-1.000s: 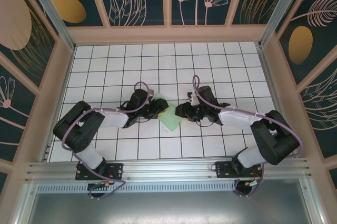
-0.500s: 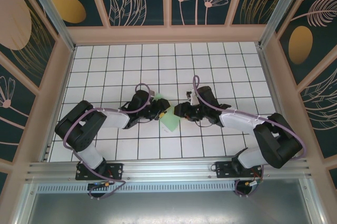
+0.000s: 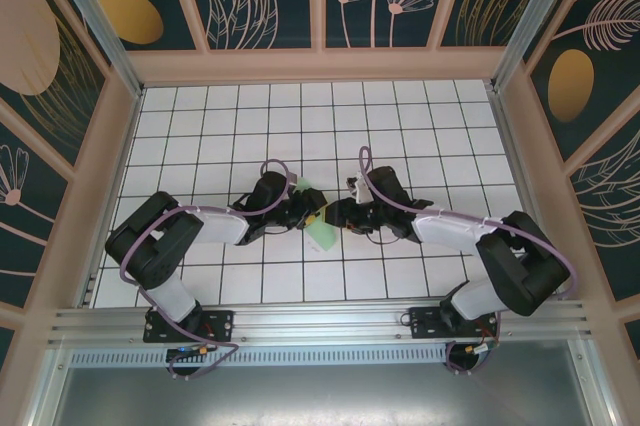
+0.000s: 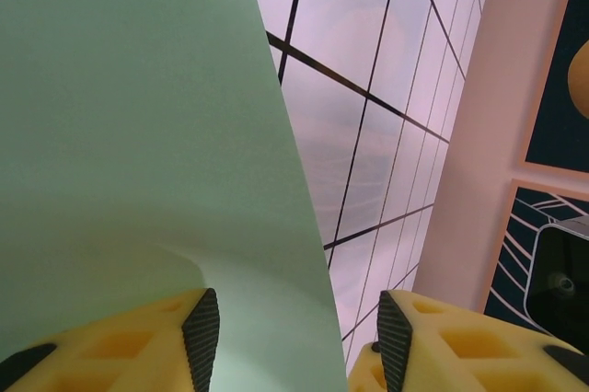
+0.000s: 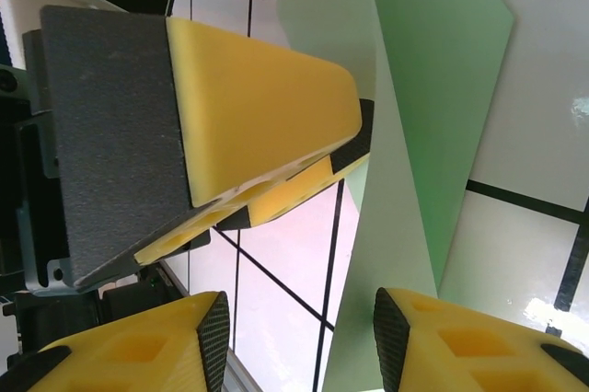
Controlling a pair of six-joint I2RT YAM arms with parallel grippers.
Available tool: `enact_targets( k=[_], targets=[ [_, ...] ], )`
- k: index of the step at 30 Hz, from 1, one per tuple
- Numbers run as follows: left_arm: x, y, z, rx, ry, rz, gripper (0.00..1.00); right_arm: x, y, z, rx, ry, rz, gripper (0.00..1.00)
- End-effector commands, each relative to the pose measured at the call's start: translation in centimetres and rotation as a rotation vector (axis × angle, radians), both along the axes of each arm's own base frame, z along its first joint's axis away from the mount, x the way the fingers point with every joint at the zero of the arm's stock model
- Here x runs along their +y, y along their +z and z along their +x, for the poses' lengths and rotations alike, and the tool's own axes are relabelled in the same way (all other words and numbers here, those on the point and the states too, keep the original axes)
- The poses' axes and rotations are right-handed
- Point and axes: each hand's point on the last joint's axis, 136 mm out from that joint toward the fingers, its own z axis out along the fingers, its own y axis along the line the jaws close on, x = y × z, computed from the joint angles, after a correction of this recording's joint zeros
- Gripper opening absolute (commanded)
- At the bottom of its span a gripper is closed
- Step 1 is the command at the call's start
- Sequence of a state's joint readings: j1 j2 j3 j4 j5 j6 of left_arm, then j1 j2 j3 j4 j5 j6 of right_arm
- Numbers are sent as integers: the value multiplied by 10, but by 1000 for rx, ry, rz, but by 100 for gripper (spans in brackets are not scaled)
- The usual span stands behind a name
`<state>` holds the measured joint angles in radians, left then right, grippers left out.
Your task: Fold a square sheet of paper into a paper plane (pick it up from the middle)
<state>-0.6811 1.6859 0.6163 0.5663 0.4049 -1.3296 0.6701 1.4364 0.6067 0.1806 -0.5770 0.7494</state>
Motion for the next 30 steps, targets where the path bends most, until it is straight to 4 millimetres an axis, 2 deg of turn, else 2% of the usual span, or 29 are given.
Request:
enact_targets(
  k=[1, 8, 12, 17, 25, 27, 30],
  targets=[
    [-5, 6, -3, -2, -10, -30, 49, 12, 12, 5, -33, 26, 47, 49],
    [-8, 2, -8, 10, -40, -28, 47, 16, 13, 10, -41, 15, 47, 49],
    [-8, -4, -12, 20, -55, -26, 42, 17, 12, 11, -39, 9, 47, 49],
    [-8, -5, -15, 21, -71, -21, 39, 18, 6, 11, -23, 11, 44, 49],
    [-7, -11, -21, 25, -103, 2, 35, 23, 7, 14, -27, 16, 52, 49],
    [-6, -22, -23, 48, -107, 20, 32, 23, 6, 14, -26, 15, 50, 49],
    [-6, -24, -25, 51, -118, 21, 29, 22, 7, 14, -27, 15, 50, 49]
  ],
)
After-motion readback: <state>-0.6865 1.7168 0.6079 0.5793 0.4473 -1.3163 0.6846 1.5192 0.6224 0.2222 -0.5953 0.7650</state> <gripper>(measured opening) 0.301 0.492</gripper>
